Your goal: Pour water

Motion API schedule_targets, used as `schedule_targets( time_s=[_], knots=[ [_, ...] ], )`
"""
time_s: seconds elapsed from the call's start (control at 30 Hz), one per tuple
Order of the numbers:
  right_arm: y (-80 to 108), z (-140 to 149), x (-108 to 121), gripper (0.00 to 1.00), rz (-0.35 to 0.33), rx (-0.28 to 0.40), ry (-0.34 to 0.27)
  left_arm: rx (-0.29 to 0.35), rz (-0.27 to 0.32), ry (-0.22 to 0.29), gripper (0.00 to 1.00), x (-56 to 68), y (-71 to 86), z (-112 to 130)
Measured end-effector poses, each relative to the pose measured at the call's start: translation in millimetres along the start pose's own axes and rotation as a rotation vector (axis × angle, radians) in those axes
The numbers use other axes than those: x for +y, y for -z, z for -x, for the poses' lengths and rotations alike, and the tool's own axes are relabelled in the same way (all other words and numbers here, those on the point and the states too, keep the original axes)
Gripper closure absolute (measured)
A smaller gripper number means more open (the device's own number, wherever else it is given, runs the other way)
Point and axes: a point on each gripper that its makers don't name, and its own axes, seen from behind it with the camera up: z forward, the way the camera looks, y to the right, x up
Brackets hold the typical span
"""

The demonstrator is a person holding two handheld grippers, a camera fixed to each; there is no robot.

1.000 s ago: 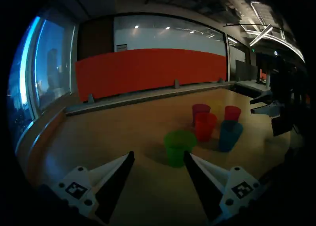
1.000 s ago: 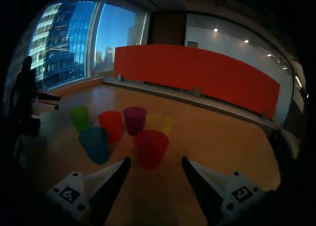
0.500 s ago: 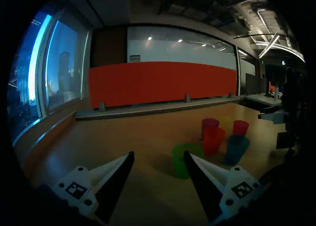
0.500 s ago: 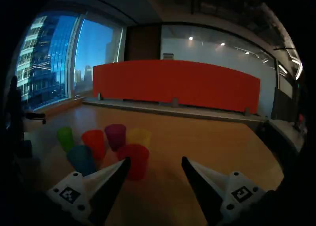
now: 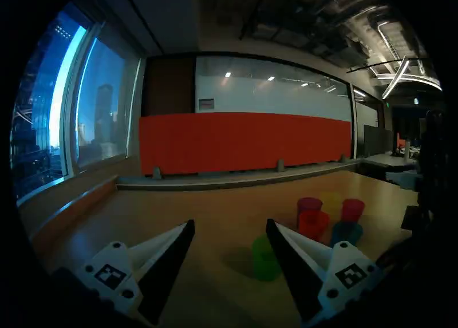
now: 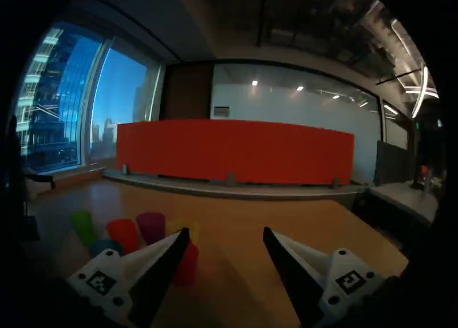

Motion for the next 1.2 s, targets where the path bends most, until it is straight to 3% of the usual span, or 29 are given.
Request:
schedule_targets(
  time_s=[0.2, 0.5, 0.8, 1.2],
  knots=[
    [0.1, -19, 8, 0.0, 0.042, 0.05, 0.01, 0.046, -0.017, 0.005, 0.08, 3.1, -0.4, -20],
    [4.3, -38, 10, 0.0, 0.07, 0.093, -0.004, 0.102, -0.082, 0.031, 0.08, -6.7, -3.1, -33],
    [11.6, -44, 10, 0.0, 0.059, 0.125, -0.032, 0.136, -0.145, 0.008, 0.08, -14.7, -1.5, -33],
    [12.9, -48, 11, 0.0, 0.074, 0.135, -0.046, 0.15, -0.153, 0.003, 0.08, -14.7, -5.8, -17]
  ],
)
